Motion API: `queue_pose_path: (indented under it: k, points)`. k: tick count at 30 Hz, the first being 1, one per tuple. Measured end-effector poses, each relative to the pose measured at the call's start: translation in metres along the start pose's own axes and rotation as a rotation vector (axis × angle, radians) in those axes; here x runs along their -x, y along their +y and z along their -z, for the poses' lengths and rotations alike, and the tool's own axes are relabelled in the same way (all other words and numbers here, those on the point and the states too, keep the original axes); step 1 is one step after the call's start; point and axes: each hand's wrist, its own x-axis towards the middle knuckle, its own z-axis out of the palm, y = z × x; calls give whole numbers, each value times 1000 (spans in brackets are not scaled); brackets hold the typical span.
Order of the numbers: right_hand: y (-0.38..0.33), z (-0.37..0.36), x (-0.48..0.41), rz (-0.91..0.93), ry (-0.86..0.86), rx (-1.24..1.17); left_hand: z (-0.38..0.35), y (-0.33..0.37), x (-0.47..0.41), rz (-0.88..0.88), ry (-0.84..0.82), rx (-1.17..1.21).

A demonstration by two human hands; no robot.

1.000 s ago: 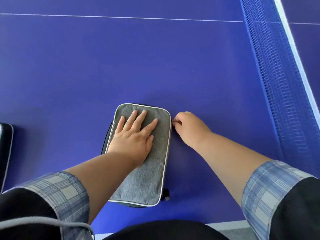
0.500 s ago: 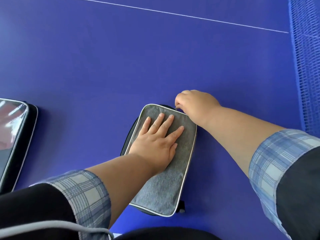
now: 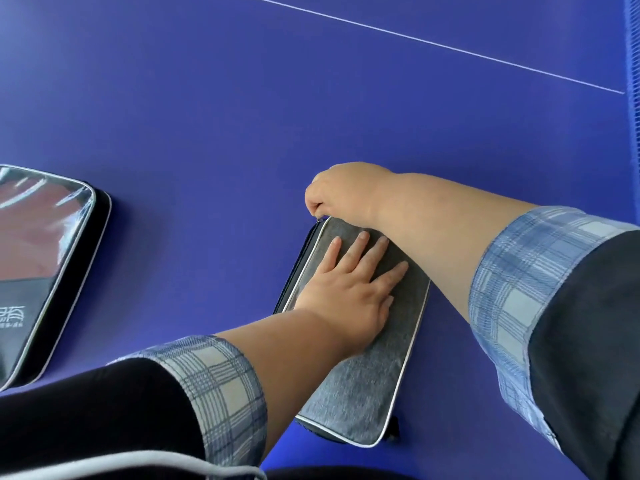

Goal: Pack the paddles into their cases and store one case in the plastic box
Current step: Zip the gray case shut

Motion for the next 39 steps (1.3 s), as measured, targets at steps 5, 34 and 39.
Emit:
queue_pose_path:
  k: [5, 34, 39]
  points:
    - [-8, 0, 20, -203, 136, -187, 8, -1, -1, -14, 6, 61]
    - [-85, -99, 97, -568, 203, -35, 57, -137, -14, 50, -83, -55]
    - [-82, -102, 95, -565, 248, -38, 39, -133, 41, 26, -102, -90]
